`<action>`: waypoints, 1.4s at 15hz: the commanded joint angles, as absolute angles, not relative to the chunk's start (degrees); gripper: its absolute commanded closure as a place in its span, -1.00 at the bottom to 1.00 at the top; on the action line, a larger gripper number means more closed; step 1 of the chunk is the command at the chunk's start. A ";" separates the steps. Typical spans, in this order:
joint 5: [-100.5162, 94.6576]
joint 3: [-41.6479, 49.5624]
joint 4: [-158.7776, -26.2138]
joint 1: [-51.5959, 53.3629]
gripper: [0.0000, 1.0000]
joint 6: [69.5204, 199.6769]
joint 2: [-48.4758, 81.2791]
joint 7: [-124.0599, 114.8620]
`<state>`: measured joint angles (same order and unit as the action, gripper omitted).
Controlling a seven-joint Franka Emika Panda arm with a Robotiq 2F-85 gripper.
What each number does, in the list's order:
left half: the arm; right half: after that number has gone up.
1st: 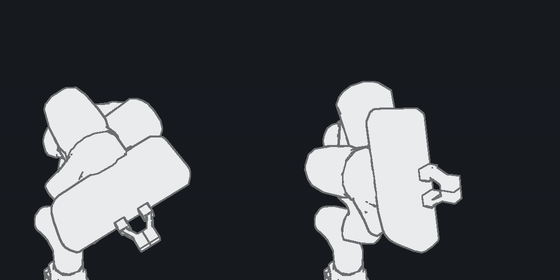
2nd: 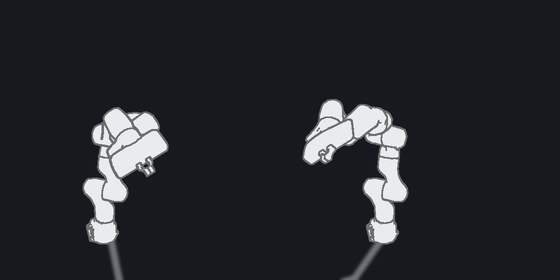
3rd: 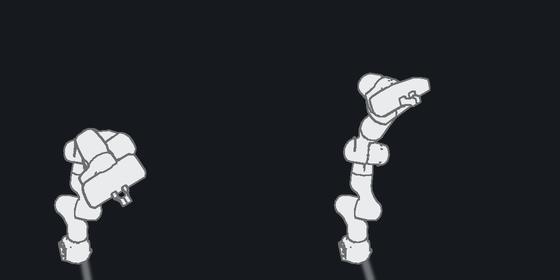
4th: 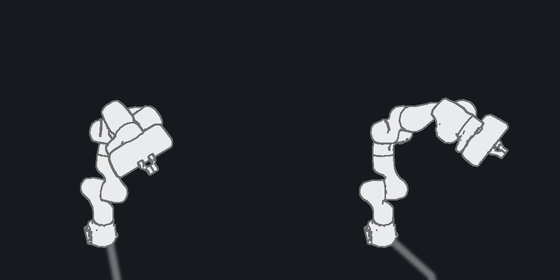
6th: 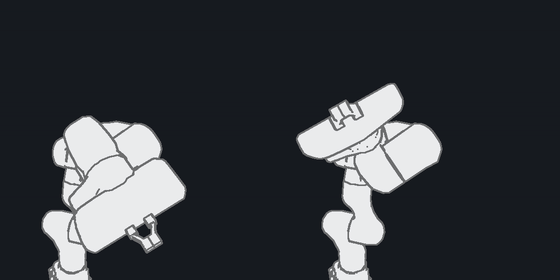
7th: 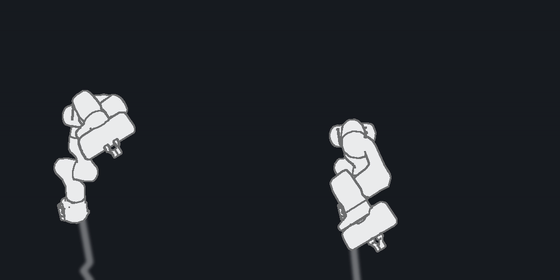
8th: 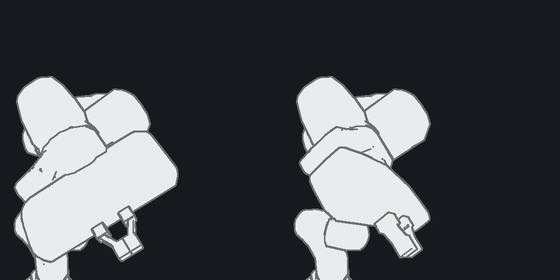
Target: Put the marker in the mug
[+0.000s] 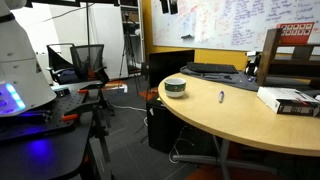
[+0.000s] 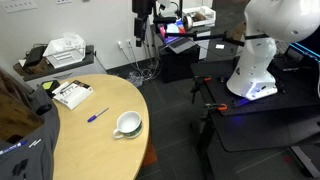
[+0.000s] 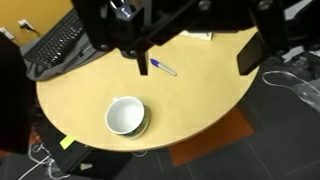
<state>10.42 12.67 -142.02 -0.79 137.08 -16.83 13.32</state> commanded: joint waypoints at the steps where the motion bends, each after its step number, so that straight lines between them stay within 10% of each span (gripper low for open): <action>1: 10.83 11.60 -141.93 -1.89 -1.00 136.92 -16.77 13.60; 11: 4.67 8.13 -137.97 -0.47 -1.00 141.80 -10.37 18.45; 21: -7.87 0.47 -110.66 0.15 -1.00 149.78 24.74 21.83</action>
<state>-5.45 1.61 -119.82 1.96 153.03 17.09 19.51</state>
